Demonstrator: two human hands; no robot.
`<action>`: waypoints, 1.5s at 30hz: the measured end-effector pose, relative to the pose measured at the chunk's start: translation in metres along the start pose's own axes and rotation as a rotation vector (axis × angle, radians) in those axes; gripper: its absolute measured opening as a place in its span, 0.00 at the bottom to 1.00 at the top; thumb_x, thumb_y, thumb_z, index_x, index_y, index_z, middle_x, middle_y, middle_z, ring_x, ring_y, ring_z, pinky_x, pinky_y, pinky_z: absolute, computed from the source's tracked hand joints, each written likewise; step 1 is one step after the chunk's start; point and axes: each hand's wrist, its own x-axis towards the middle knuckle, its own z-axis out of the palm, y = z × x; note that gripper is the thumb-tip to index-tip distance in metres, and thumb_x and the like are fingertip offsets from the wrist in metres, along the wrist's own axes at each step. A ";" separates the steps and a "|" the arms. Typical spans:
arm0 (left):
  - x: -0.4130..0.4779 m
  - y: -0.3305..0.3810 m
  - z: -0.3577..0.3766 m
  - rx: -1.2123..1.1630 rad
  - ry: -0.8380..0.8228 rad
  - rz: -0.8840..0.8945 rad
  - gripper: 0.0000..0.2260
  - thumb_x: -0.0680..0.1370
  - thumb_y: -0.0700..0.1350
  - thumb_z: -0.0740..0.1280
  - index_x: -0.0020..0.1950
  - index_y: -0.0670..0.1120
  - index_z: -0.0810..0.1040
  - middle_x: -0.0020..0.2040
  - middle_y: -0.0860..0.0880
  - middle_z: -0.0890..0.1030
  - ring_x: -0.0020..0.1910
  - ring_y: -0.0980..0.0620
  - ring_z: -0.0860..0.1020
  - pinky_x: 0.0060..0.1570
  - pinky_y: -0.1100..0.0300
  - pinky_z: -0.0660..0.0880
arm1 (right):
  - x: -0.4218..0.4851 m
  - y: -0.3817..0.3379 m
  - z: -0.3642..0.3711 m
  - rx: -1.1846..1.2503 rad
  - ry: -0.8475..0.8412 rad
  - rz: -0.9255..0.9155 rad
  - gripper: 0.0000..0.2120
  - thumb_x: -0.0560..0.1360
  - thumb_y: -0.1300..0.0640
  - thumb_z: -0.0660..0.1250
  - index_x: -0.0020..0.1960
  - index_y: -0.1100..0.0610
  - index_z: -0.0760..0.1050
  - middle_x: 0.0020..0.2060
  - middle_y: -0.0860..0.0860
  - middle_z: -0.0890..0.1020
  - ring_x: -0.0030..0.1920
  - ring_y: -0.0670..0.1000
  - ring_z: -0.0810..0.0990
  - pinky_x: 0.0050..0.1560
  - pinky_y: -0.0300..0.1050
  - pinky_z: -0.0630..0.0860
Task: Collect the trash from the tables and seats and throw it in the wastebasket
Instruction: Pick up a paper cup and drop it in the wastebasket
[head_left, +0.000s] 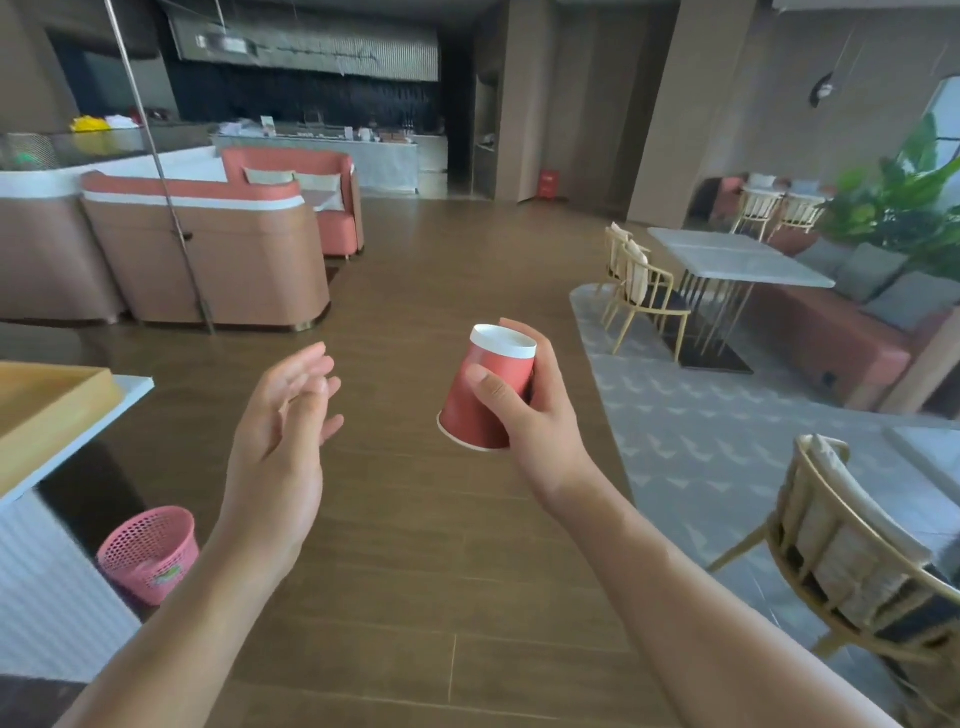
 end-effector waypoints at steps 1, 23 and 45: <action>0.015 -0.007 0.000 0.001 0.002 0.002 0.14 0.85 0.54 0.59 0.69 0.62 0.75 0.69 0.58 0.79 0.69 0.59 0.78 0.63 0.54 0.78 | 0.016 0.006 0.003 0.006 -0.002 0.001 0.30 0.72 0.46 0.74 0.72 0.42 0.70 0.50 0.34 0.83 0.52 0.39 0.83 0.50 0.35 0.80; 0.366 -0.210 0.074 0.080 0.252 -0.024 0.16 0.83 0.55 0.59 0.70 0.60 0.74 0.68 0.58 0.79 0.68 0.60 0.79 0.63 0.58 0.78 | 0.440 0.187 0.034 0.054 -0.217 0.048 0.29 0.73 0.48 0.74 0.73 0.43 0.70 0.52 0.35 0.83 0.53 0.41 0.83 0.51 0.35 0.79; 0.681 -0.391 -0.077 0.186 0.507 -0.039 0.18 0.80 0.64 0.60 0.68 0.64 0.75 0.68 0.64 0.79 0.69 0.60 0.78 0.64 0.57 0.78 | 0.777 0.344 0.295 0.107 -0.522 0.073 0.22 0.70 0.43 0.76 0.61 0.32 0.75 0.53 0.38 0.83 0.56 0.46 0.83 0.59 0.50 0.81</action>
